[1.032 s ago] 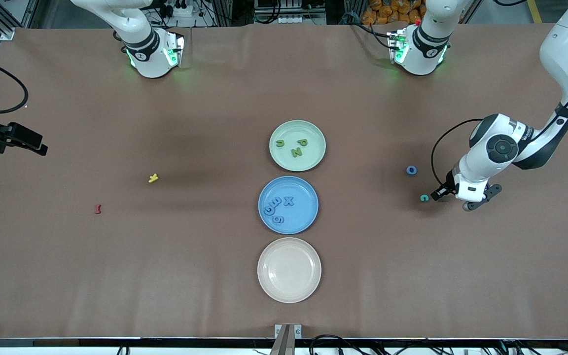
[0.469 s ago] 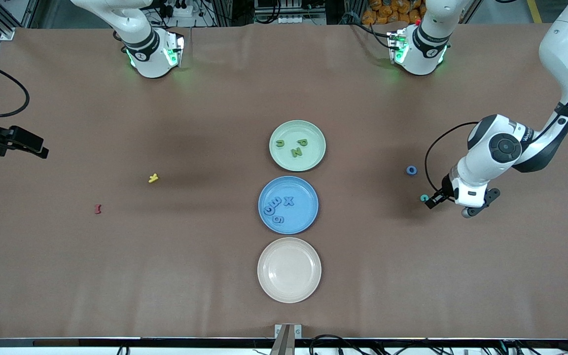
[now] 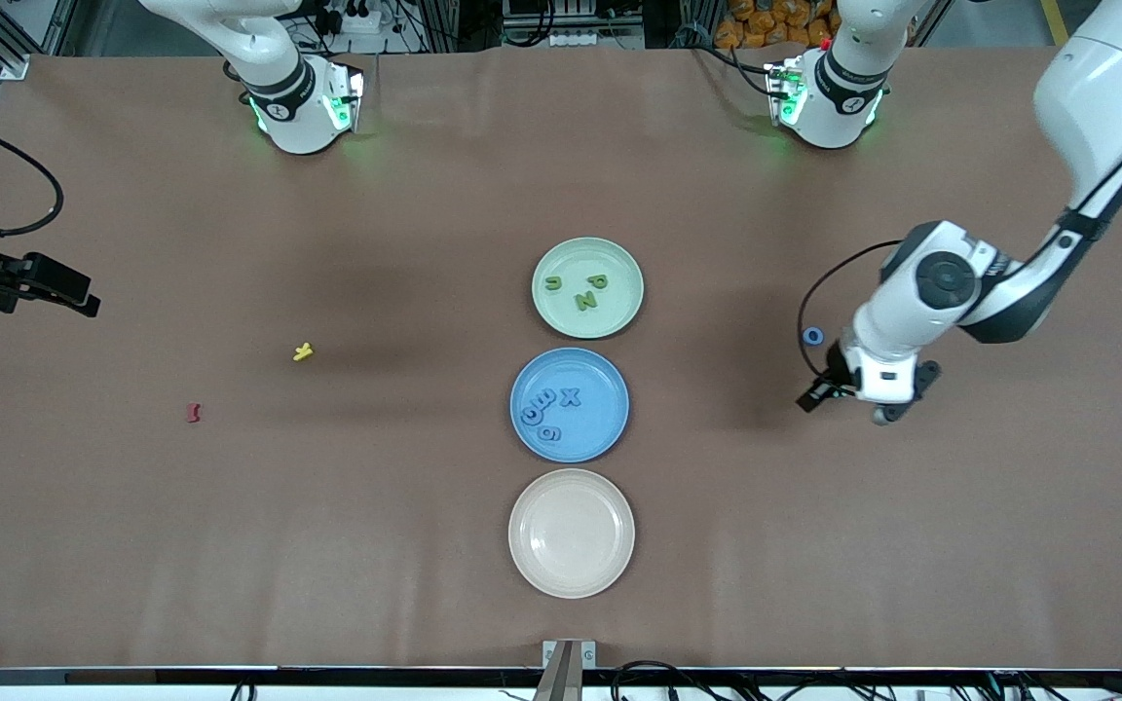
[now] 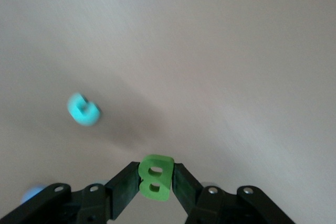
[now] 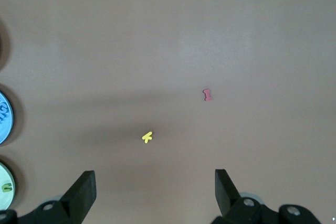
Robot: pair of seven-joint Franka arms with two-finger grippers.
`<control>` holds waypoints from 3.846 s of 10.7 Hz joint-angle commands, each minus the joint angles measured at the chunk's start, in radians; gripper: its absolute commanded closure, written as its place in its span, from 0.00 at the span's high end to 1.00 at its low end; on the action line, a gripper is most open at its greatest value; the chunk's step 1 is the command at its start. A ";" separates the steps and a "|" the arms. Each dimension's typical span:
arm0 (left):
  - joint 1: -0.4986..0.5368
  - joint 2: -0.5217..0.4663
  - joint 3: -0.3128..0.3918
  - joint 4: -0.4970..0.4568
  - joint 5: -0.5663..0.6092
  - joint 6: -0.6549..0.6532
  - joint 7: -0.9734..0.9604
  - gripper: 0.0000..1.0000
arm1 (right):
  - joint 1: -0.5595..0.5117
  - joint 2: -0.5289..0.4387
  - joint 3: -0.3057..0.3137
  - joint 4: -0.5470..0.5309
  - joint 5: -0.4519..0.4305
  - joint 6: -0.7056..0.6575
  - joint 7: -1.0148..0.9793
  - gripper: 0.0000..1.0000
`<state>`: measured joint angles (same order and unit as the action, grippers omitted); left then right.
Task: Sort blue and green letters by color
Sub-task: 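Carry the green B to the green plate with the left gripper, then open the left gripper to drop the B onto the green plate, then lift the left gripper and move it back toward the blue letters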
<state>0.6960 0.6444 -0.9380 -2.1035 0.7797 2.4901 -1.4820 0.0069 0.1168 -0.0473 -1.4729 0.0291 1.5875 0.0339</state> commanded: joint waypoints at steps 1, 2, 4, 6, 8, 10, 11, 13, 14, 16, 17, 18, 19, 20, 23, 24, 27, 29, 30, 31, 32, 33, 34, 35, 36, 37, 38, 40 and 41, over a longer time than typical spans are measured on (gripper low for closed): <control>-0.137 -0.002 -0.036 0.023 -0.033 -0.005 -0.235 0.00 | 0.004 0.015 -0.002 0.025 0.005 -0.006 0.012 1.00; -0.189 0.000 -0.045 0.046 -0.054 -0.005 -0.300 0.00 | 0.004 0.017 -0.002 0.026 0.003 -0.004 0.012 1.00; -0.321 0.006 -0.042 0.103 -0.123 -0.005 -0.400 0.00 | 0.004 0.018 -0.002 0.026 0.003 -0.003 0.012 1.00; -0.433 0.006 -0.044 0.137 -0.138 -0.005 -0.510 0.00 | 0.005 0.018 -0.002 0.026 0.005 -0.004 0.012 1.00; -0.516 0.005 -0.056 0.181 -0.204 -0.005 -0.589 0.00 | 0.005 0.018 -0.002 0.025 0.005 -0.004 0.012 1.00; -0.567 0.005 -0.058 0.194 -0.273 -0.005 -0.593 0.00 | 0.005 0.020 -0.002 0.026 0.005 -0.004 0.012 1.00; -0.587 0.006 -0.058 0.183 -0.273 -0.005 -0.610 0.00 | 0.005 0.020 -0.002 0.025 0.005 -0.004 0.012 1.00; -0.634 0.044 -0.058 0.181 -0.296 -0.005 -0.626 0.00 | 0.005 0.020 -0.002 0.025 0.005 -0.004 0.012 1.00; -0.657 0.064 -0.053 0.181 -0.304 -0.005 -0.626 0.00 | 0.005 0.020 -0.002 0.025 0.005 -0.004 0.012 1.00; -0.664 0.118 -0.051 0.184 -0.304 -0.002 -0.626 0.00 | 0.005 0.020 -0.002 0.025 0.005 -0.004 0.012 1.00; -0.664 0.150 -0.050 0.186 -0.303 0.000 -0.621 0.00 | 0.005 0.020 -0.002 0.025 0.005 -0.004 0.012 1.00; -0.662 0.165 -0.035 0.185 -0.303 0.000 -0.621 0.00 | 0.005 0.020 -0.002 0.025 0.005 -0.004 0.012 1.00; -0.661 0.175 -0.030 0.183 -0.303 0.000 -0.621 0.00 | 0.005 0.020 -0.002 0.025 0.005 -0.004 0.012 1.00; -0.658 0.184 -0.027 0.185 -0.303 0.000 -0.621 0.00 | 0.008 0.020 -0.002 0.025 0.005 -0.004 0.012 1.00; -0.679 0.195 -0.025 0.191 -0.303 0.006 -0.621 0.00 | 0.008 0.023 -0.002 0.025 0.005 -0.004 0.012 1.00; -0.682 0.195 -0.025 0.192 -0.303 0.007 -0.623 0.00 | 0.008 0.023 -0.002 0.025 0.005 -0.004 0.012 1.00; -0.673 0.193 -0.025 0.191 -0.304 0.009 -0.626 0.79 | 0.008 0.024 -0.002 0.025 0.005 -0.004 0.012 1.00; -0.673 0.187 -0.025 0.189 -0.303 0.009 -0.626 1.00 | 0.008 0.024 -0.002 0.025 0.005 -0.004 0.012 1.00; -0.670 0.186 -0.025 0.188 -0.303 0.009 -0.626 1.00 | 0.010 0.026 -0.002 0.025 0.005 -0.004 0.012 1.00; -0.668 0.184 -0.025 0.189 -0.303 0.009 -0.626 1.00 | 0.010 0.026 -0.002 0.025 0.005 -0.004 0.012 1.00; -0.667 0.182 -0.024 0.189 -0.303 0.009 -0.624 1.00 | 0.010 0.026 -0.002 0.025 0.005 -0.004 0.012 1.00; -0.662 0.179 -0.025 0.191 -0.303 0.009 -0.621 1.00 | 0.010 0.026 -0.002 0.025 0.005 -0.004 0.012 1.00; -0.661 0.172 -0.025 0.195 -0.300 0.007 -0.617 1.00 | 0.010 0.026 -0.002 0.025 0.005 -0.004 0.012 1.00; -0.661 0.164 -0.025 0.204 -0.292 0.000 -0.618 1.00 | 0.010 0.026 -0.002 0.025 0.005 -0.004 0.012 1.00; -0.647 0.149 -0.024 0.207 -0.289 -0.031 -0.620 1.00 | 0.010 0.026 -0.002 0.025 0.005 -0.004 0.012 1.00; -0.612 0.134 -0.025 0.232 -0.286 -0.096 -0.618 1.00 | 0.010 0.026 -0.002 0.025 0.003 -0.004 0.012 1.00; -0.561 0.126 -0.030 0.267 -0.284 -0.185 -0.617 1.00 | 0.010 0.026 -0.002 0.025 0.003 -0.004 0.012 1.00; -0.509 0.130 -0.039 0.373 -0.296 -0.353 -0.617 1.00 | 0.010 0.026 -0.002 0.025 0.003 -0.004 0.012 1.00; -0.501 0.132 -0.035 0.404 -0.298 -0.387 -0.617 1.00 | 0.010 0.026 -0.002 0.025 0.003 -0.004 0.012 1.00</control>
<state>0.1686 0.7897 -0.9666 -1.7779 0.4993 2.2187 -2.1002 0.0133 0.1308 -0.0478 -1.4728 0.0291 1.5901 0.0339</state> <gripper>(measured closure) 0.000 0.000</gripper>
